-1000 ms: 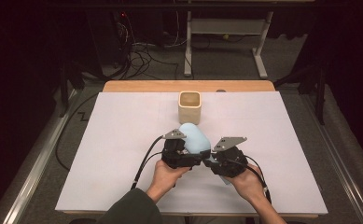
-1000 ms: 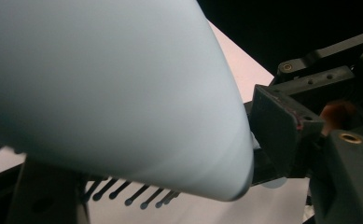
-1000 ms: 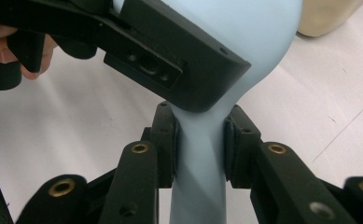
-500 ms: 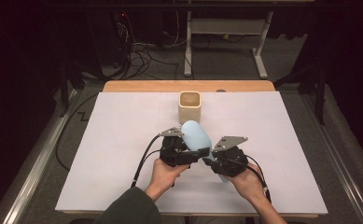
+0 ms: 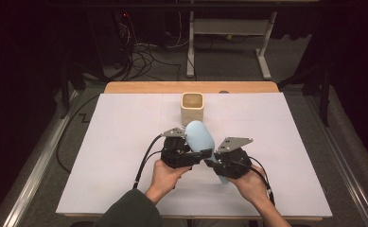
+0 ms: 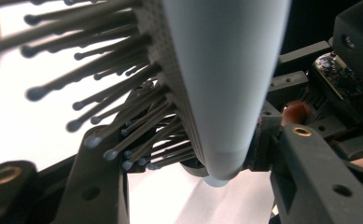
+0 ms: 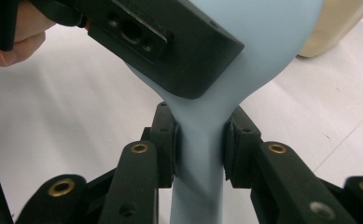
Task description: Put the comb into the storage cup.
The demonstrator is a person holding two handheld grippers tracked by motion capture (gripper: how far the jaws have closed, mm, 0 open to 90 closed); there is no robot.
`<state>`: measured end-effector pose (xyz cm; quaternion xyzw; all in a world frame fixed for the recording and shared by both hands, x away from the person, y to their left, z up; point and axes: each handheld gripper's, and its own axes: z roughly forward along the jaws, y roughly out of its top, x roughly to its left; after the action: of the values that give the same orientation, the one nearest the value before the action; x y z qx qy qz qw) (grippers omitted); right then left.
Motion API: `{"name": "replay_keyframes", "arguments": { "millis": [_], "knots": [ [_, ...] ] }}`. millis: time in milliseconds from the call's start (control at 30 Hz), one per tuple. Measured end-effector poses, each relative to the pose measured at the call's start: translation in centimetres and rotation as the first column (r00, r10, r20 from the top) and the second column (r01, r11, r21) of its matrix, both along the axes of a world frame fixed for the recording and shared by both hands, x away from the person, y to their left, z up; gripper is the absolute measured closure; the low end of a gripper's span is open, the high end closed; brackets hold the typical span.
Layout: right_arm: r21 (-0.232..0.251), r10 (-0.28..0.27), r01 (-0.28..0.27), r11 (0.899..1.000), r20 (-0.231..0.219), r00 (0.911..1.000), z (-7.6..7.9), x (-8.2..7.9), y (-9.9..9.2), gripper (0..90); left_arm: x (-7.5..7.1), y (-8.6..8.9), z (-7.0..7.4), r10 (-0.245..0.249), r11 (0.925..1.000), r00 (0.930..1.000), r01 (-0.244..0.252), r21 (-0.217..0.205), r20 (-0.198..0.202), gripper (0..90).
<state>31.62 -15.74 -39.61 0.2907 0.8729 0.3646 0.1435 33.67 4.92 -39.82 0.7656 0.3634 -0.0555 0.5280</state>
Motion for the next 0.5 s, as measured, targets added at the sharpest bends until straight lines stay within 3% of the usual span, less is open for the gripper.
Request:
{"name": "replay_keyframes", "arguments": {
  "millis": [333,500],
  "knots": [
    [0.022,-0.001,0.001,1.0,-0.007,1.0,0.05,0.05,-0.15,69.9,0.11,-0.06,0.23,-0.008,1.0,1.0,0.008,-0.002,-0.002,54.7],
    [0.034,-0.006,0.006,0.999,-0.011,0.9999,0.04,0.08,-0.23,69.2,0.02,-0.14,0.41,-0.013,0.9998,0.9997,0.012,0.016,0.021,54.7]
  ]
}}
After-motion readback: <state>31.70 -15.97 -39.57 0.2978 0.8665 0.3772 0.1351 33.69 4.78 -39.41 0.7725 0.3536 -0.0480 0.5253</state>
